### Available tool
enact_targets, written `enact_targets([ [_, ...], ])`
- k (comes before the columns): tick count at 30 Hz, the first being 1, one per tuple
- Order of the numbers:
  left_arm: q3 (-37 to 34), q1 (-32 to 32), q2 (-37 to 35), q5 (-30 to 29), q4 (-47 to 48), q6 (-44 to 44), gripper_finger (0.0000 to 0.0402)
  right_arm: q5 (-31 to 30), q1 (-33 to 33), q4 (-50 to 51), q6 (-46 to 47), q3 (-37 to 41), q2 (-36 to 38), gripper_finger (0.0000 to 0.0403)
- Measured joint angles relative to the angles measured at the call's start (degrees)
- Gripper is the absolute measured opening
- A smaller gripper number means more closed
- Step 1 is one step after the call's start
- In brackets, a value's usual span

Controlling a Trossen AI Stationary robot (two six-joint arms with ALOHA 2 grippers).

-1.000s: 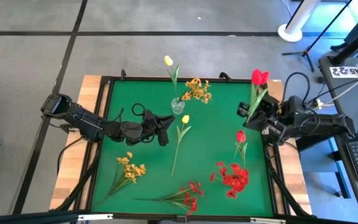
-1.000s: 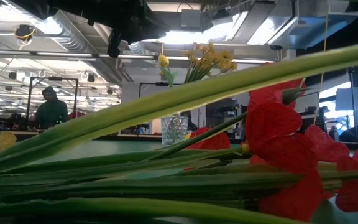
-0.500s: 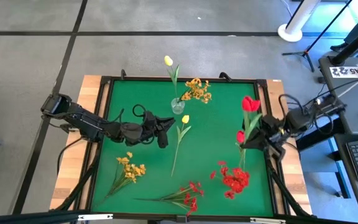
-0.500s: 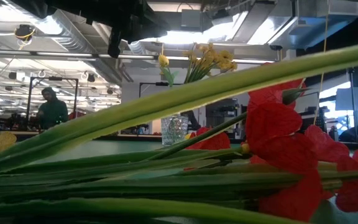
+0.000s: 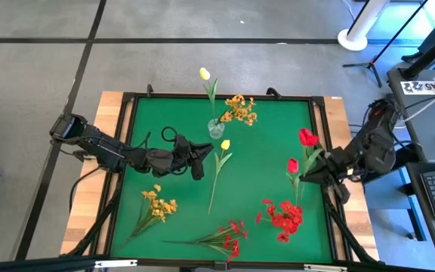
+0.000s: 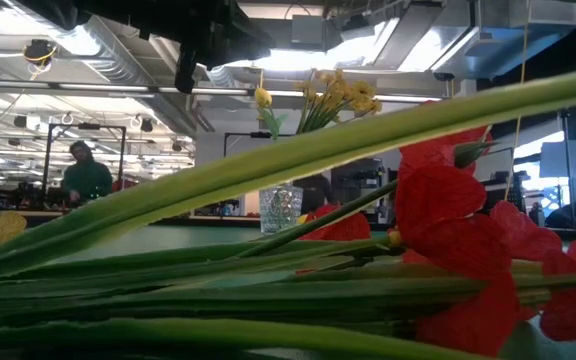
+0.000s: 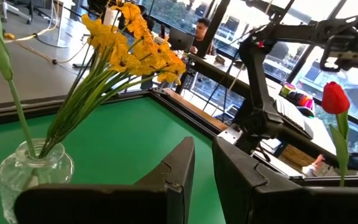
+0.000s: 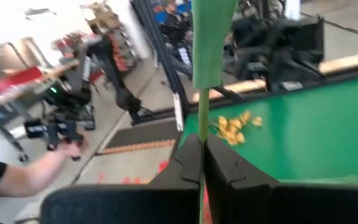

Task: Sort flowers into vase by color
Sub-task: Put the top red flower into the red vase

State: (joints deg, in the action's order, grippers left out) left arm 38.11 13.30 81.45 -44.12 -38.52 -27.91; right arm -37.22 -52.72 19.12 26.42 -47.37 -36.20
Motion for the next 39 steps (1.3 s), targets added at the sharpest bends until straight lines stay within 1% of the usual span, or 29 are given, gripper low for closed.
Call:
enact_targets([
  [2, 0.00, 0.00, 0.00, 0.00, 0.03, -0.06, 0.0055, -3.27, -2.28, 2.05, 1.85, 0.00, -0.62, 0.0001],
  [6, 0.00, 0.00, 0.00, 0.00, 0.11, -0.06, 0.0055, -8.24, -8.25, 2.38, 3.20, 0.02, -0.71, 0.0001],
  [8, 0.00, 0.00, 0.00, -0.02, 0.12, -0.06, 0.0055, -12.12, -11.49, 2.97, 3.72, 0.10, -0.78, 0.0001],
  [11, 0.00, 0.00, 0.00, -0.02, 0.24, -0.06, 0.0055, -19.00, -16.11, 5.15, 6.95, 0.98, -1.63, 0.0001],
  [18, 0.02, 0.00, 0.00, -0.04, 0.44, -0.04, 0.0055, -35.32, -28.17, 3.62, 12.76, 6.32, -2.04, 0.0001],
  [22, 0.02, -0.04, 0.00, -0.04, 0.44, -0.04, 0.0055, -40.18, -31.63, -1.37, 14.33, 10.55, -2.10, 0.0001],
  [24, 0.02, -0.04, 0.00, -0.04, 0.44, -0.04, 0.0055, -40.80, -32.19, -4.92, 14.37, 12.54, -2.06, 0.0001],
  [26, 0.02, -0.04, 0.00, -0.05, 0.42, -0.04, 0.0055, -40.19, -32.02, -7.70, 14.30, 14.66, -2.06, 0.0001],
  [31, 0.02, -0.04, 0.00, -0.09, 0.42, -0.06, 0.0055, -34.61, -31.36, -14.77, 11.75, 19.15, -2.08, 0.0001],
  [35, 0.02, -0.04, 0.00, -0.11, 0.42, -0.10, 0.0055, -29.63, -29.19, -24.87, 4.07, 22.67, -2.45, 0.0001],
  [39, 0.02, -0.04, 0.00, -0.11, 0.40, -0.13, 0.0055, -23.48, -26.67, -37.62, -7.77, 26.39, -3.99, 0.0001],
])
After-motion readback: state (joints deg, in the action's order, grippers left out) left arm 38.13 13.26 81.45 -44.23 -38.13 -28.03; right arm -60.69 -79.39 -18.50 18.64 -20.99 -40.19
